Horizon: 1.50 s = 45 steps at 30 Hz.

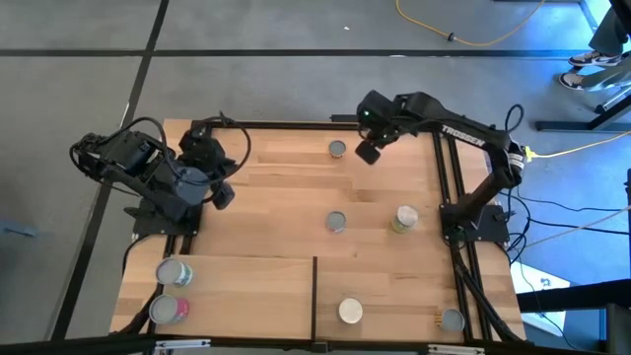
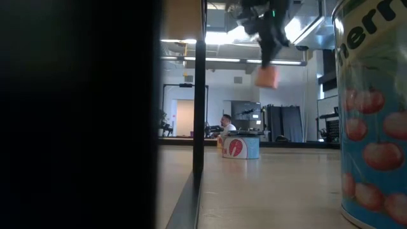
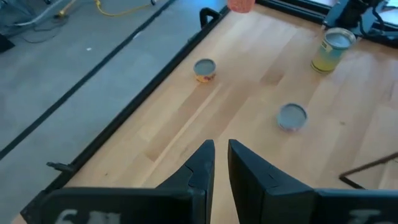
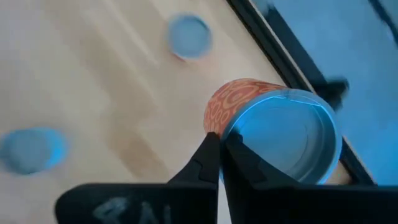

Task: Pick and place cans onto a shelf
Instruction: Put the canned saucy meatballs on the shelf

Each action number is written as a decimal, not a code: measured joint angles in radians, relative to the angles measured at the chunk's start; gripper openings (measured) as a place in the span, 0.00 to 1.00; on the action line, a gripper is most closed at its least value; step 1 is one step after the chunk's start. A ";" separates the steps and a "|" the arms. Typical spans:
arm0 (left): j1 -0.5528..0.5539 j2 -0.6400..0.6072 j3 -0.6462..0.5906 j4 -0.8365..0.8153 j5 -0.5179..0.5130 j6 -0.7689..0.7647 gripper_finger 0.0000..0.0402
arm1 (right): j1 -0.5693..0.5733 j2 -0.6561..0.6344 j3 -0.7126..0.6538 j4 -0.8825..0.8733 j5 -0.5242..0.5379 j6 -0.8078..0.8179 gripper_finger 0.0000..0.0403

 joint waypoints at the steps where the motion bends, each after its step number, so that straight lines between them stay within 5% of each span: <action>1: 0.000 0.000 0.000 0.000 0.009 0.000 0.10 | 0.029 0.000 0.033 -0.003 -0.001 0.001 0.02; 8: 0.000 0.000 0.000 0.000 0.061 0.000 0.10 | 0.218 0.025 0.219 0.057 0.001 0.004 0.02; 15: 0.000 0.000 0.000 0.000 0.107 0.000 0.10 | 0.343 0.182 0.386 0.138 0.002 -0.081 0.02; 27: 0.000 0.000 0.000 0.000 0.181 0.115 0.10 | 0.416 0.444 0.656 0.135 0.003 -0.448 0.02; 45: 0.000 0.001 0.000 0.004 0.175 0.838 0.10 | 0.432 0.459 0.652 0.184 -0.269 -0.897 0.02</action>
